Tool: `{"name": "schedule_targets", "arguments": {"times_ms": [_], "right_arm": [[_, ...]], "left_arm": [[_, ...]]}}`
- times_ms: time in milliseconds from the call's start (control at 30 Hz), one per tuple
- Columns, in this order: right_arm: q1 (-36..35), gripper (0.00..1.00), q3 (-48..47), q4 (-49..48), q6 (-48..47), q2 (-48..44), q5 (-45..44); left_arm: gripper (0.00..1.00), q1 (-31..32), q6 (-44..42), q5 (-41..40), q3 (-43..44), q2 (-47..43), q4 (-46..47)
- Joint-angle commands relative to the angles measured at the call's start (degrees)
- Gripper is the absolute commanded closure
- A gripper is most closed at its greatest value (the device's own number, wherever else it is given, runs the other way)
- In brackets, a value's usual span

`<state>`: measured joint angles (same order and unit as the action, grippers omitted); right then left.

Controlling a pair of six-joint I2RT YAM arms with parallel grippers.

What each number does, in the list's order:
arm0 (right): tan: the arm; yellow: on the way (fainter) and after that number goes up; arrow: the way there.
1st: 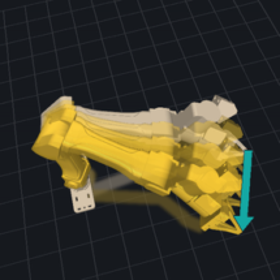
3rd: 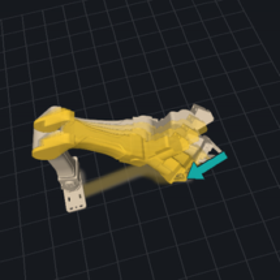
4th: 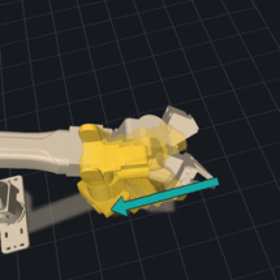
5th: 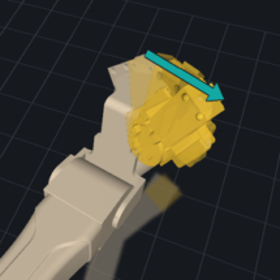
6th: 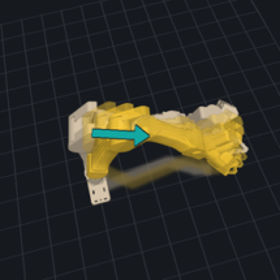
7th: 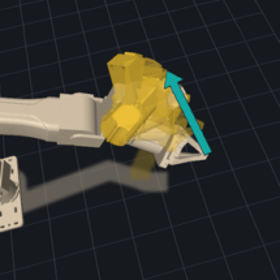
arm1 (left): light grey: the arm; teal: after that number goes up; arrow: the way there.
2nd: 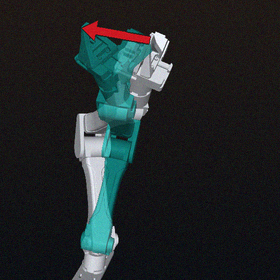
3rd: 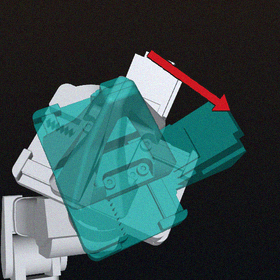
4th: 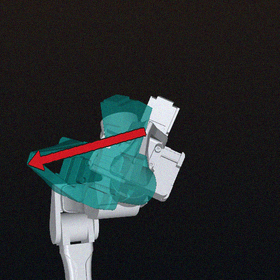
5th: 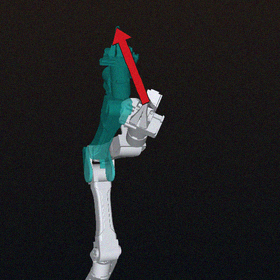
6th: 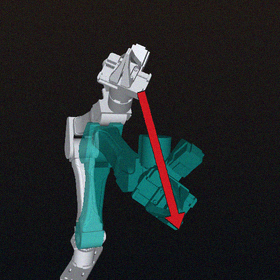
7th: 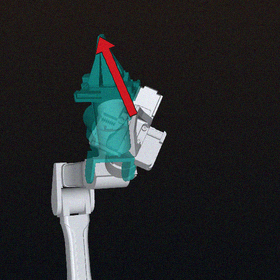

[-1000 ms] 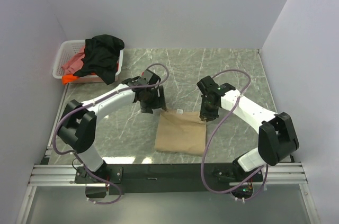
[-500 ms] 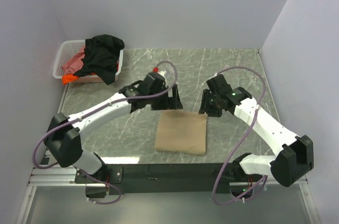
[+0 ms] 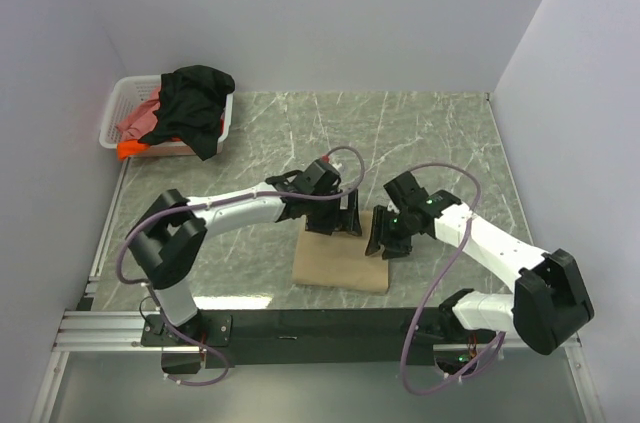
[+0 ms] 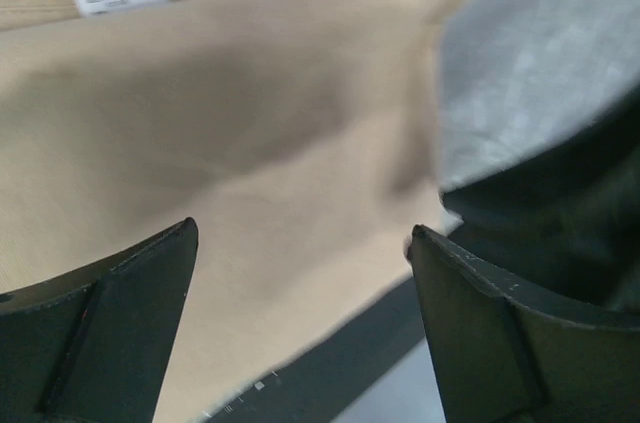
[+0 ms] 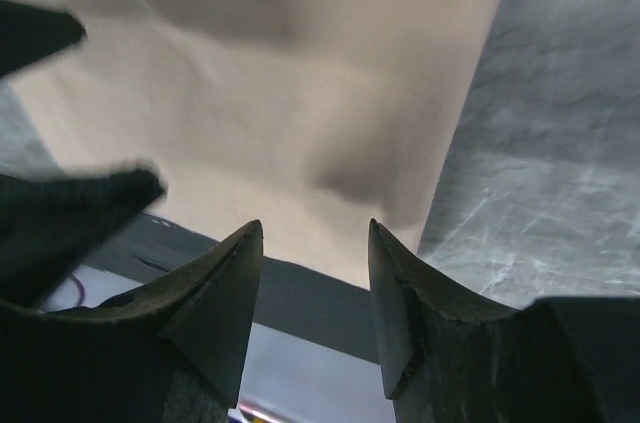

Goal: Fold and stack the t-shirts
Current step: Fold the tshirt

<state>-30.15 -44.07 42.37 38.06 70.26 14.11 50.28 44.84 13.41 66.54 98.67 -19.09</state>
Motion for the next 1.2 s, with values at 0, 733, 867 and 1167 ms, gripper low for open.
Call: {"name": "schedule_targets", "arguments": {"times_ms": [0,733,867,1167], "right_arm": [[-1.31,0.46,2.41,-2.38,1.05,1.54,1.8],[0.35,0.32,4.87,-4.23,-0.79,1.73,-1.1],[3.78,0.3,6.19,-6.85,-1.85,-0.29,1.27],[6.95,0.29,9.53,-17.48,-3.52,1.28,6.19]], "left_arm": [[0.07,-0.01,-0.1,-2.68,-1.5,3.27,2.13],[0.04,-0.27,2.8,-9.72,-3.97,-3.13,-2.79],[0.04,-0.19,3.67,-10.59,-3.35,-6.29,-5.33],[0.02,-0.36,5.52,-13.23,-11.08,-11.84,-8.86]]}}
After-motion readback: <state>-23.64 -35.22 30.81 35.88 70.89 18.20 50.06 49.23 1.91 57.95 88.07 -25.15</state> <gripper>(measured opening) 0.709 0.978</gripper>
